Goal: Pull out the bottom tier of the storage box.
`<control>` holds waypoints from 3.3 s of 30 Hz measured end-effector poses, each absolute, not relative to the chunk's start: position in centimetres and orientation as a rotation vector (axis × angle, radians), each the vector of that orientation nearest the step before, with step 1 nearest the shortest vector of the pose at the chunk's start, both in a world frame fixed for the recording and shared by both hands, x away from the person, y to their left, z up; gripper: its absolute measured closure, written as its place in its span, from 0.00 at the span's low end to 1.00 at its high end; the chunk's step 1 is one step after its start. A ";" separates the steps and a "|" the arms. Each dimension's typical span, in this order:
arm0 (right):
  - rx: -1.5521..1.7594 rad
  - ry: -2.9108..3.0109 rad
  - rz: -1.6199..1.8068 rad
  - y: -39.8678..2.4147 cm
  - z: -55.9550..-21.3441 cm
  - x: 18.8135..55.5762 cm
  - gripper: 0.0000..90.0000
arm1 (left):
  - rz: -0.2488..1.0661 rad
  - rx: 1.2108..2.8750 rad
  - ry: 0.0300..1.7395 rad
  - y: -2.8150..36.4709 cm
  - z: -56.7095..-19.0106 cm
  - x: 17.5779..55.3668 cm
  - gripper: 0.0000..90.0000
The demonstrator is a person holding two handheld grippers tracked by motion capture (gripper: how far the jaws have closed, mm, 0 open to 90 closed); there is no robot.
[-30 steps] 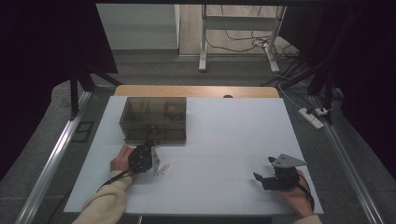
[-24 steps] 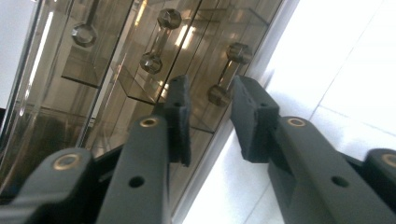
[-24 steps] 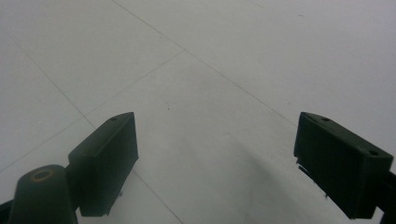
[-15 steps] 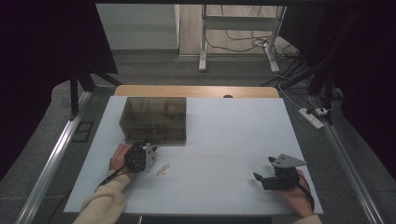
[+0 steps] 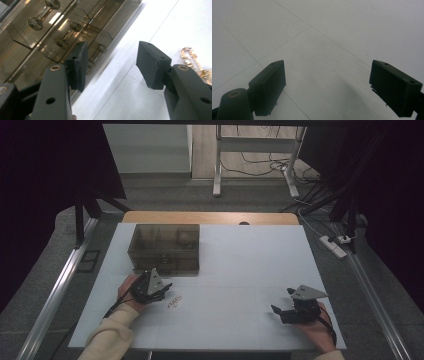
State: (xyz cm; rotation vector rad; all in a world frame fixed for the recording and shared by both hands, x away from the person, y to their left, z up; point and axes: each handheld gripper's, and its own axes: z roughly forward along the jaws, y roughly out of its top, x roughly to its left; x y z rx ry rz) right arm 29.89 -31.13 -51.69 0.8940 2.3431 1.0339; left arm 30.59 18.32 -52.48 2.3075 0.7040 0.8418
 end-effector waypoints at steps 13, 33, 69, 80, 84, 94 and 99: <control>0.891 2.344 1.034 -31.1 -51.7 29.9 0.15 | 0.675 2.291 0.731 19.2 -51.8 31.3 0.40; 0.882 2.351 1.029 -31.1 -51.7 30.0 0.15 | 0.650 2.345 0.716 19.3 -51.0 32.8 0.36; 0.878 2.356 1.020 -31.1 -51.8 30.0 0.15 | 0.656 2.387 0.716 19.7 -52.5 34.8 0.40; 0.879 2.353 1.022 -31.1 -51.7 29.9 0.15 | 0.684 2.410 0.683 19.1 -52.8 35.0 0.42; 0.876 2.354 1.022 -31.1 -51.7 29.9 0.15 | 0.696 2.419 0.679 18.9 -53.0 35.1 0.42; 0.874 2.353 1.023 -31.1 -51.7 29.9 0.15 | 0.723 2.425 0.674 18.9 -53.2 35.4 0.49; 0.874 2.357 1.018 -31.0 -51.8 30.0 0.15 | 0.745 2.427 0.676 18.9 -53.3 35.5 0.53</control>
